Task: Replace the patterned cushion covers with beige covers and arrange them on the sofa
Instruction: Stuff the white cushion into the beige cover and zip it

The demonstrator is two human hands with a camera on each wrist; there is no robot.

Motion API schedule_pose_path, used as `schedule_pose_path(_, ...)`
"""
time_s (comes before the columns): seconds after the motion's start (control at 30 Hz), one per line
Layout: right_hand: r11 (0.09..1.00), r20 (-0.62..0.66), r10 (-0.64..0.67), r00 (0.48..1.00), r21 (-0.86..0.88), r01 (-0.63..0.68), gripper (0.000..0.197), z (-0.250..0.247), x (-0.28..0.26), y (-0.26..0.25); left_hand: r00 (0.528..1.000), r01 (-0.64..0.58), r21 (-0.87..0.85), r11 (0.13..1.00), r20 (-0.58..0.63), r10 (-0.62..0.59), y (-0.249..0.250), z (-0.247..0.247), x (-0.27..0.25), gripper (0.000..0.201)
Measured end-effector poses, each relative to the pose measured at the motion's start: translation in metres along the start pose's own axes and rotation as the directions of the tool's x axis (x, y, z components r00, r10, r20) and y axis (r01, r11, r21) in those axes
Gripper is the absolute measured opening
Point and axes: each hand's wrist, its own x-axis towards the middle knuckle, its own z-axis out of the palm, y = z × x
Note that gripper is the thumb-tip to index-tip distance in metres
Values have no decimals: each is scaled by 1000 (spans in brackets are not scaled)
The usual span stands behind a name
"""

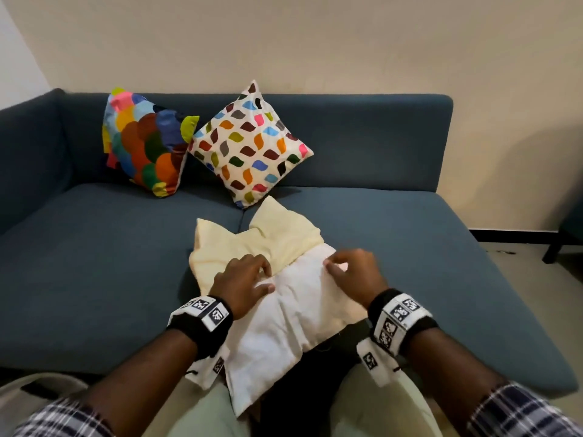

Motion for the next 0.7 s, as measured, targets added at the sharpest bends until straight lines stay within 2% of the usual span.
schedule_pose_path(0.03,998,-60,52,997,-19,-53,17,-6,10,4,1000,-12,-15,1000,-7,12,-5,2,-2,31)
schedule_pose_path(0.07,995,-69,90,994,-39,-92,27,-9,22,6,999,-27,-38,999,-20,26,-9,4,-2,33)
schedule_pose_path(0.17,988,79,152,985,-48,-148,65,2,59,10,998,2,-76,997,-64,-7,-16,7,-1,37)
schedule_pose_path(0.2,989,128,148,981,-11,-148,69,9,71,14,992,53,-50,997,-110,-59,-16,7,-1,41)
schedule_pose_path(0.23,986,178,151,972,44,-161,69,11,78,8,978,165,-6,986,-133,-164,-20,5,-2,49)
schedule_pose_path(0.27,974,217,175,960,106,-201,67,15,84,8,949,295,30,955,-128,-289,-22,3,-4,59)
schedule_pose_path(0.33,926,294,216,931,240,-291,56,23,90,6,848,531,28,847,-24,-530,-46,5,-3,89)
schedule_pose_path(0.37,896,337,242,910,283,-343,52,22,89,5,795,606,-25,795,39,-605,-60,6,-2,106)
schedule_pose_path(0.4,866,371,253,893,325,-380,57,26,91,9,773,634,-90,768,95,-627,-73,8,-1,120)
schedule_pose_path(0.43,837,399,268,877,354,-417,67,29,92,13,773,635,-176,752,152,-616,-81,10,-2,126)
schedule_pose_path(0.47,802,428,268,863,397,-446,69,32,93,17,784,620,-284,731,208,-585,-86,12,-4,123)
schedule_pose_path(0.5,782,442,273,855,416,-465,55,31,88,14,780,624,-396,674,265,-566,-88,16,-7,113)
schedule_pose_path(0.57,764,455,292,841,418,-492,23,28,81,12,736,667,-527,527,352,-579,-89,22,-13,90)
schedule_pose_path(0.63,742,454,318,832,428,-516,20,23,76,10,738,658,-551,514,334,-587,-86,23,-16,76)
schedule_pose_path(0.7,671,433,375,820,484,-562,27,14,73,8,771,607,-556,568,239,-590,-76,15,-16,63)
